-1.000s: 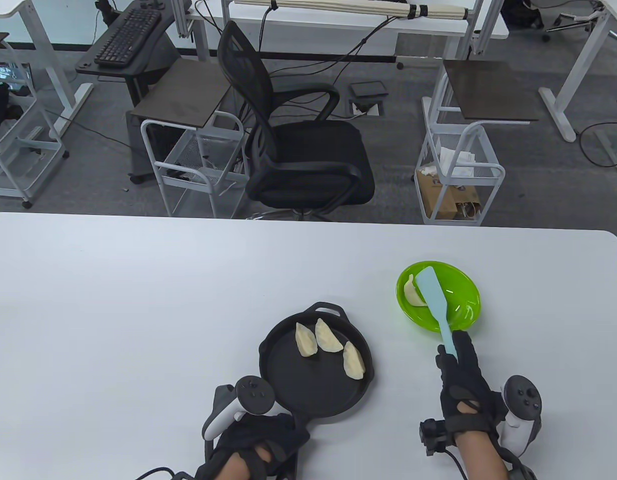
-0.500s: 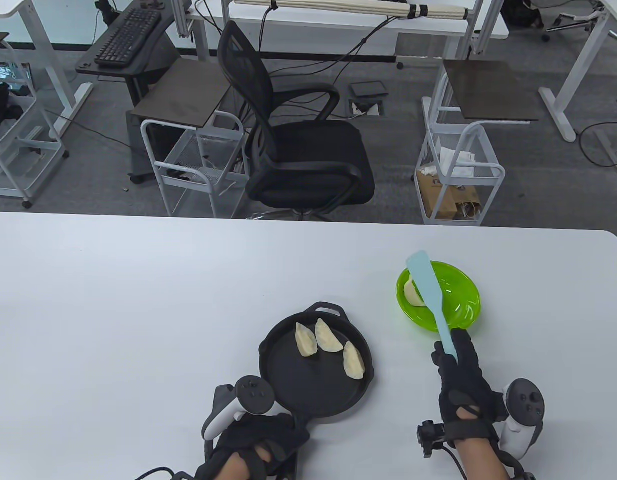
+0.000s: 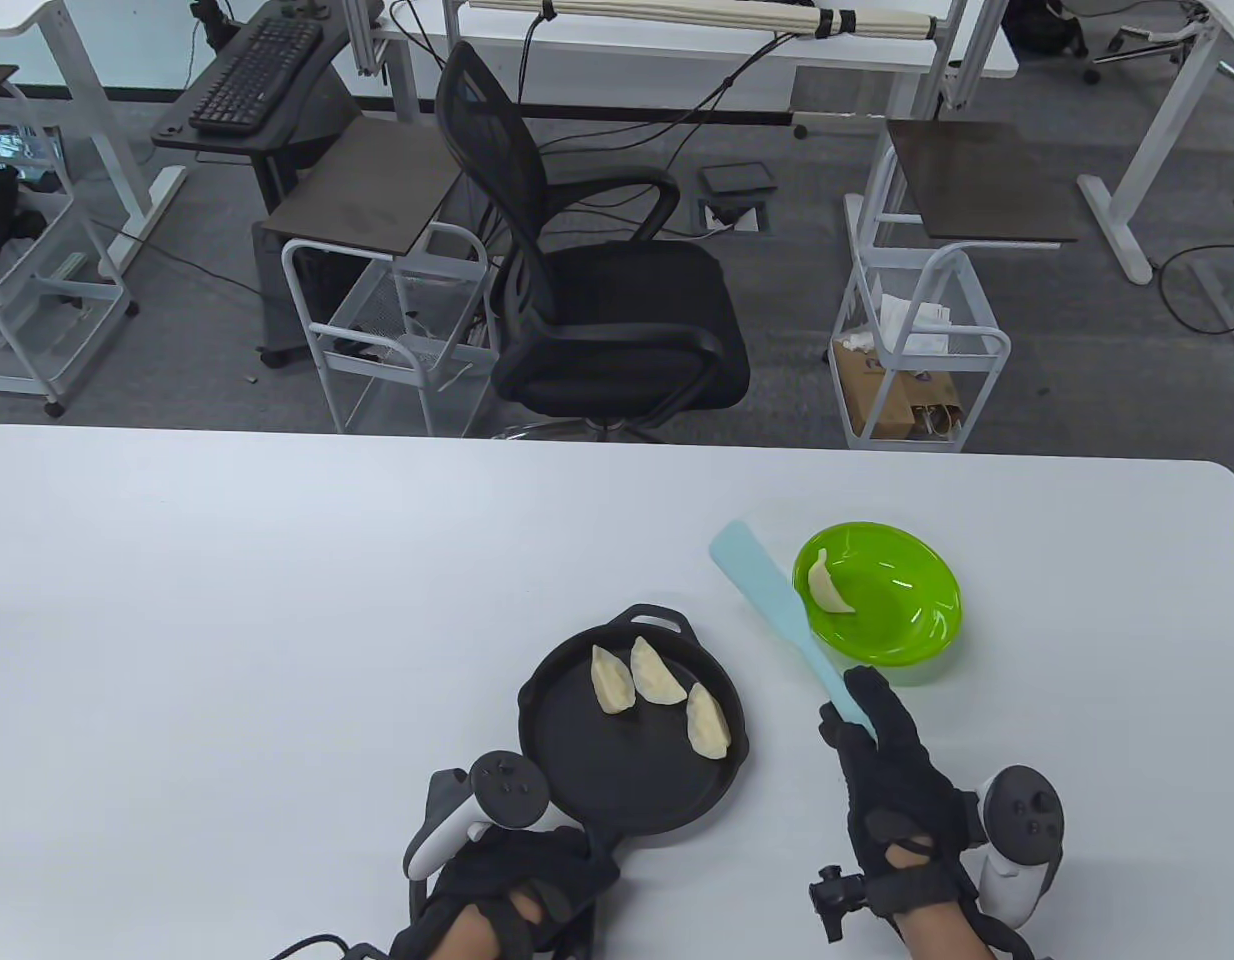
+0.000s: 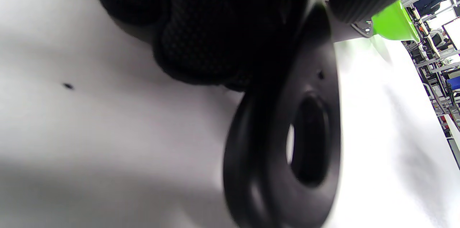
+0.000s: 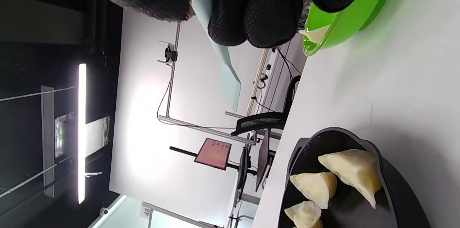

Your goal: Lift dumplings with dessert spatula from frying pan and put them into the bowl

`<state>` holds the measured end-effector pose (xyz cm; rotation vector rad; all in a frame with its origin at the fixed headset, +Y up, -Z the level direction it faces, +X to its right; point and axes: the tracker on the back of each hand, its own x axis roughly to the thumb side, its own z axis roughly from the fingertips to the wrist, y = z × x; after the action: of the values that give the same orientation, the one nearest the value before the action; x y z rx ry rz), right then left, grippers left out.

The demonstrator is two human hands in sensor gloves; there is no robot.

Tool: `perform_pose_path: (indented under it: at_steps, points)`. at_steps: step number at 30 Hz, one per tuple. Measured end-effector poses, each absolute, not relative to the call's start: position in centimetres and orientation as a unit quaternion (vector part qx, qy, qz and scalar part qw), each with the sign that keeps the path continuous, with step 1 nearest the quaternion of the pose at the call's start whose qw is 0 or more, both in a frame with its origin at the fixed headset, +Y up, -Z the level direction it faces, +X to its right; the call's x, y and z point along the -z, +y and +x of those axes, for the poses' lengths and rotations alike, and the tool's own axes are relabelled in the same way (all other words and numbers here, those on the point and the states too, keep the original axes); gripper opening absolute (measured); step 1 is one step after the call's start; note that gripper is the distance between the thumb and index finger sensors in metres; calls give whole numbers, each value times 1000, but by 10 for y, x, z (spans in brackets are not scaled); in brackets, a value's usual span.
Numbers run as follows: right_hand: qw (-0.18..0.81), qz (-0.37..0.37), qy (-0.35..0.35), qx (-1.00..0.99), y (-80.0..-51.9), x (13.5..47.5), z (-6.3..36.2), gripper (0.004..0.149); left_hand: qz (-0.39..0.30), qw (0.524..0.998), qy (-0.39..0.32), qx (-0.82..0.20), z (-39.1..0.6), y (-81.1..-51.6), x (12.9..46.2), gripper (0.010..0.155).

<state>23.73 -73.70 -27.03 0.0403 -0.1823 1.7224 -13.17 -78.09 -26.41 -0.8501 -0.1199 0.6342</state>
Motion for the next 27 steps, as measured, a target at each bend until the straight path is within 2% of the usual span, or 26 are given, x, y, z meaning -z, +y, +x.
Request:
perform_pose_path:
  at_steps: [27]
  points:
    - [475,100,-63,-872,-734,269,205,52,-406,861,-57,-302,-132,-781,264,66]
